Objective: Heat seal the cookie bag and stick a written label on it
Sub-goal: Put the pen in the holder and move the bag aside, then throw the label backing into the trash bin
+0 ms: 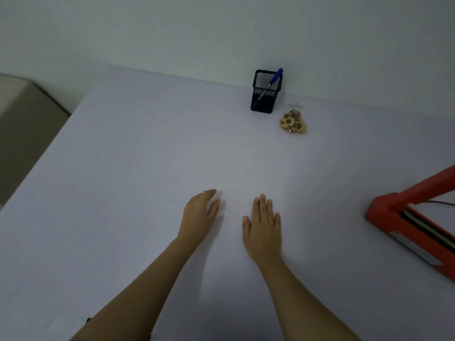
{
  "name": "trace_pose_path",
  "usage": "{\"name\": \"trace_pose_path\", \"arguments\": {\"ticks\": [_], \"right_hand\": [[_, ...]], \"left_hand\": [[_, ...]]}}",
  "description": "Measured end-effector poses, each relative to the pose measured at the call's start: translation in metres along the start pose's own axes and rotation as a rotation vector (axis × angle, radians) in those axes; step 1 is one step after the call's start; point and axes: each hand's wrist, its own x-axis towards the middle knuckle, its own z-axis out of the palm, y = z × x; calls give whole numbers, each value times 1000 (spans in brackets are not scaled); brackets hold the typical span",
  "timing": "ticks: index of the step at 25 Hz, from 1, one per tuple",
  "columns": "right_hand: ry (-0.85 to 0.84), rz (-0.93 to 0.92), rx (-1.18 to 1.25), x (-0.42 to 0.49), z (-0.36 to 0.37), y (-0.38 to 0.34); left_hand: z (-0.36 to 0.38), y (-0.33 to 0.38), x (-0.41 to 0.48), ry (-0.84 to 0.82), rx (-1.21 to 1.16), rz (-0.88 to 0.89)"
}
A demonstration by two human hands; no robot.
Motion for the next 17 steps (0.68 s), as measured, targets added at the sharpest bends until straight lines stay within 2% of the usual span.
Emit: {"name": "trace_pose_path", "arguments": {"ticks": [6, 13, 17], "right_hand": [[-39, 16, -1, -53, 14, -24], [30, -6, -21, -54, 23, -23], [68, -12, -11, -55, 27, -22]], "left_hand": [[11, -31, -36, 12, 78, 32], [22, -29, -30, 148, 106, 92], [30, -31, -31, 233, 255, 273]]}}
